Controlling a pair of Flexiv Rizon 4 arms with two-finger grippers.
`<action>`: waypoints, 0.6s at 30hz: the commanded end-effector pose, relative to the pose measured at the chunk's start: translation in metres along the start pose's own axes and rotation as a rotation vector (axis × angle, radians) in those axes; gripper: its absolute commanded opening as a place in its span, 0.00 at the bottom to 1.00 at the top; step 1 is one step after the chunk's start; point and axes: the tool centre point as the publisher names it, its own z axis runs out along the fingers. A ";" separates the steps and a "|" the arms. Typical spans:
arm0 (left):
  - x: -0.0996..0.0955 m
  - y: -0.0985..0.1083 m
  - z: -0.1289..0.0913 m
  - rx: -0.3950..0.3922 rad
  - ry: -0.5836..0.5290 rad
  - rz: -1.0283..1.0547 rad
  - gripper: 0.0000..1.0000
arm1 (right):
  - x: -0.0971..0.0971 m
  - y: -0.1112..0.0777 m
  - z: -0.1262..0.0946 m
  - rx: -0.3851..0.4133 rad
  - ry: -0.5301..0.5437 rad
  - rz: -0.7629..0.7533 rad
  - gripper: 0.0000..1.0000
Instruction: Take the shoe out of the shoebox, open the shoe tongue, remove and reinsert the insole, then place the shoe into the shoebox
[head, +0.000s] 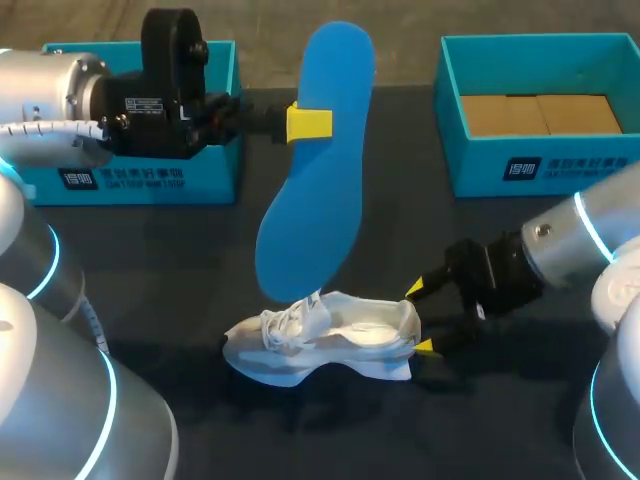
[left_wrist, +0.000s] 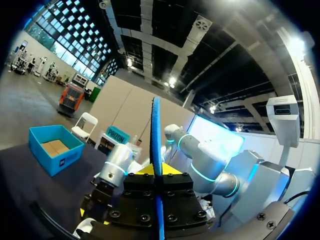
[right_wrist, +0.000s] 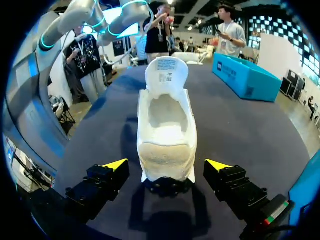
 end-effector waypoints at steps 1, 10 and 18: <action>0.000 0.001 0.000 0.002 0.000 0.000 0.00 | 0.001 0.012 -0.011 0.359 0.006 -0.002 1.00; 0.000 0.001 0.000 0.002 0.000 0.000 0.00 | 0.005 0.023 -0.017 0.593 -0.027 0.002 1.00; 0.000 0.001 0.000 0.002 0.000 0.000 0.00 | 0.005 0.032 -0.016 0.698 -0.019 -0.025 1.00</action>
